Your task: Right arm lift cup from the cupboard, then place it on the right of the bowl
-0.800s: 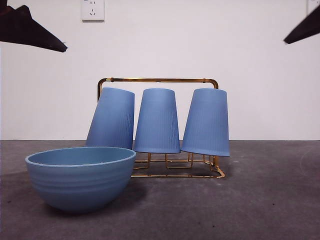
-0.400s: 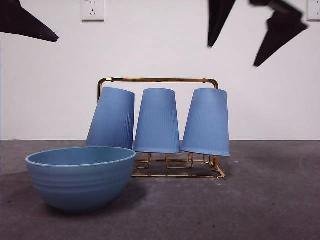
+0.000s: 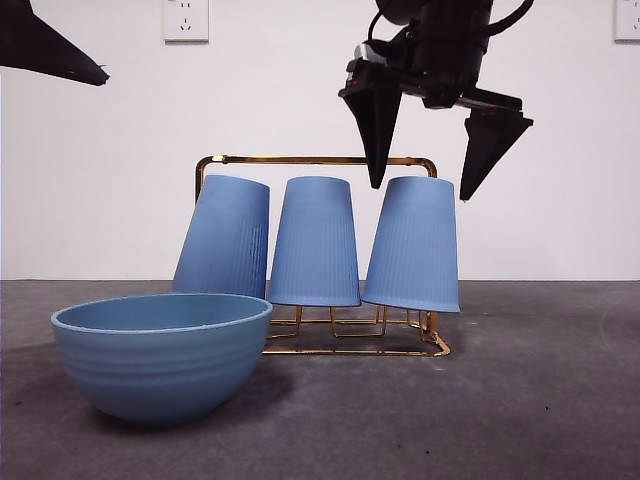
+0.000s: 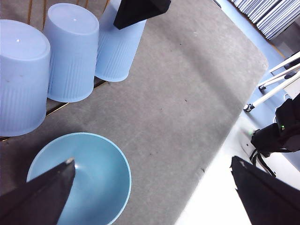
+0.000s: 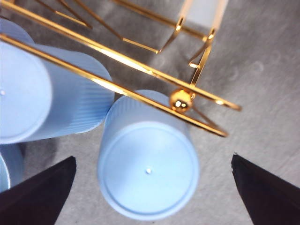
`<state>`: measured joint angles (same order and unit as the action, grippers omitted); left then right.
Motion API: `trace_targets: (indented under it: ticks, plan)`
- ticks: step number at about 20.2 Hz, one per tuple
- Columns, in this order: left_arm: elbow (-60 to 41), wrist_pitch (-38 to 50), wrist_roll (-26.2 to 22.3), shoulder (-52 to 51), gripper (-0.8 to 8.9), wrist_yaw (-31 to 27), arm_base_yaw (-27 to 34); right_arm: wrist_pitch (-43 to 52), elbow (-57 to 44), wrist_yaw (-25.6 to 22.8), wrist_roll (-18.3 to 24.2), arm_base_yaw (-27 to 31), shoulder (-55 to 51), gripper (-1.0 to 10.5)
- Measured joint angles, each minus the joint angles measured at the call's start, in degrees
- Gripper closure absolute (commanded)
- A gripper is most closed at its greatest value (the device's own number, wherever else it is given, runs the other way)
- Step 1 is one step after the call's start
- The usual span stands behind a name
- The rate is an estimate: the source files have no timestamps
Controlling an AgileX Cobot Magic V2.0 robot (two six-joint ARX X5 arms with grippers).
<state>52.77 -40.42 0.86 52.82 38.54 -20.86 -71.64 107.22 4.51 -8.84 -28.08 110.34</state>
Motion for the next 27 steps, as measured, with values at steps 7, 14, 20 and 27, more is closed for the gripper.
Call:
trace_targets:
  ticks: [7, 14, 20, 27]
  plan:
    - [0.0, -0.2, 0.0, 0.0, 2.83, 0.0, 0.0, -1.6, 0.0, 1.5, -0.4, 0.0, 1.9, 6.8]
    - [0.0, -0.8, -0.2, 0.0, 2.83, 0.0, 0.0, -1.8, 0.1, 1.5, -0.4, 0.0, 1.6, 6.9]
    - [0.0, -1.5, -0.9, 0.0, 2.83, 0.0, 0.0, -4.1, 0.1, 1.4, -0.4, -0.5, -5.0, 6.9]
    - [0.0, -2.0, -1.5, 0.0, 2.83, 0.0, 0.0, -3.9, 0.1, -3.5, -0.4, -4.1, -9.4, 6.9]
